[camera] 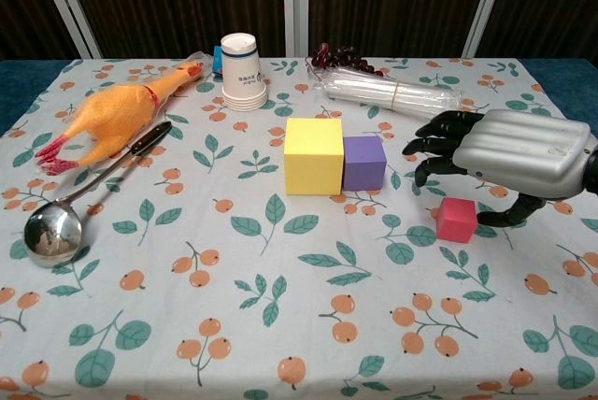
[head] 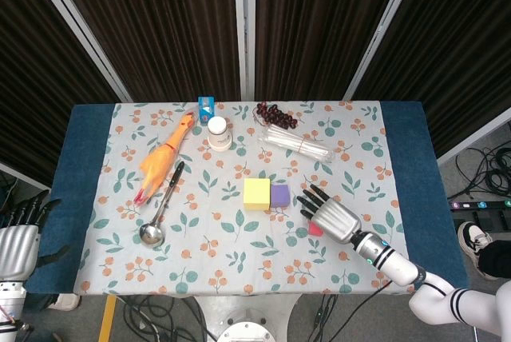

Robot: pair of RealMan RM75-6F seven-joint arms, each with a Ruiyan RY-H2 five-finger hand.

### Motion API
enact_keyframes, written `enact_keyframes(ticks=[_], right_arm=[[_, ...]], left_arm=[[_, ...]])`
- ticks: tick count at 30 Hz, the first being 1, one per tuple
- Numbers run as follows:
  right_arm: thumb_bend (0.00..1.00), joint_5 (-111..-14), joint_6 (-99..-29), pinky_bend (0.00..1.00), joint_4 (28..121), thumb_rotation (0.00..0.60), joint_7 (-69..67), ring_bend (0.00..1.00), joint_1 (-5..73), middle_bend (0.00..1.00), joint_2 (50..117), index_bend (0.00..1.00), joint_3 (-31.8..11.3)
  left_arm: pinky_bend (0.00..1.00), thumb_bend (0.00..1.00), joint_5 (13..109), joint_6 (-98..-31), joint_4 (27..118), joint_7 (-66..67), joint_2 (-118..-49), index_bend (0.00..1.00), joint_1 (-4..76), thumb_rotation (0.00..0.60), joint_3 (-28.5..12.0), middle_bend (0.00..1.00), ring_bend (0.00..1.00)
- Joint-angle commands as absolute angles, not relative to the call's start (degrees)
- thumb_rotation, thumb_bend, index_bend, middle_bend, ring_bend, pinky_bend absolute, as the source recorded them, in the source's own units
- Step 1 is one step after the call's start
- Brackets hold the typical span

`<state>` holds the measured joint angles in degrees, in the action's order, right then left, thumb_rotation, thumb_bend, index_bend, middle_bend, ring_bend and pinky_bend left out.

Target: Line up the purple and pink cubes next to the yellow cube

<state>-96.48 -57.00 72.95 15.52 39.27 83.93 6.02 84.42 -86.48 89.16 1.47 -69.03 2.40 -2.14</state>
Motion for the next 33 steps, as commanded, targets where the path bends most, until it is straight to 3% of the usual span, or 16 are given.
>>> enact_keyframes(ticks=[1, 5, 12, 19, 25, 33], right_arm=[[0.18, -97.41, -57.16, 0.00, 72.05, 0.600, 15.06, 0.00, 39.38, 0.07, 84.43, 0.26, 6.50], [0.18, -98.15, -57.61, 0.00, 71.00, 0.600, 13.50, 0.00, 39.29, 0.08, 85.07, 0.27, 6.73], [0.23, -98.80, -58.07, 0.00, 69.91, 0.600, 12.45, 0.00, 39.07, 0.11, 85.60, 0.44, 6.86], [0.27, -97.52, -59.39, 0.00, 70.43, 0.600, 12.01, 0.00, 38.01, 0.12, 85.17, 0.52, 5.79], [0.27, -87.43, -58.95, 0.00, 75.63, 0.600, 13.21, 0.00, 35.79, 0.12, 83.96, 0.53, 0.14], [0.25, -67.88, -55.70, 0.00, 82.25, 0.600, 27.89, 0.00, 36.21, 0.12, 88.02, 0.56, -7.65]], left_arm=[[0.12, 0.02, 84.38, -86.45, 89.21, 1.45, -69.01, 0.24, 2.36, 0.600, -2.10, 0.17, 0.12], [0.12, 0.02, 84.24, -86.26, 89.20, 1.43, -69.03, 0.24, 2.35, 0.600, -2.05, 0.17, 0.12], [0.12, 0.02, 84.13, -86.07, 89.05, 1.18, -69.12, 0.24, 2.46, 0.600, -2.15, 0.17, 0.12], [0.12, 0.02, 84.17, -86.10, 88.76, 0.86, -69.26, 0.24, 2.28, 0.600, -1.95, 0.17, 0.12], [0.12, 0.02, 84.53, -86.09, 88.54, 0.69, -69.33, 0.24, 2.42, 0.600, -1.94, 0.17, 0.12], [0.12, 0.02, 84.95, -86.17, 88.53, 0.40, -69.45, 0.24, 2.62, 0.600, -1.98, 0.17, 0.12]])
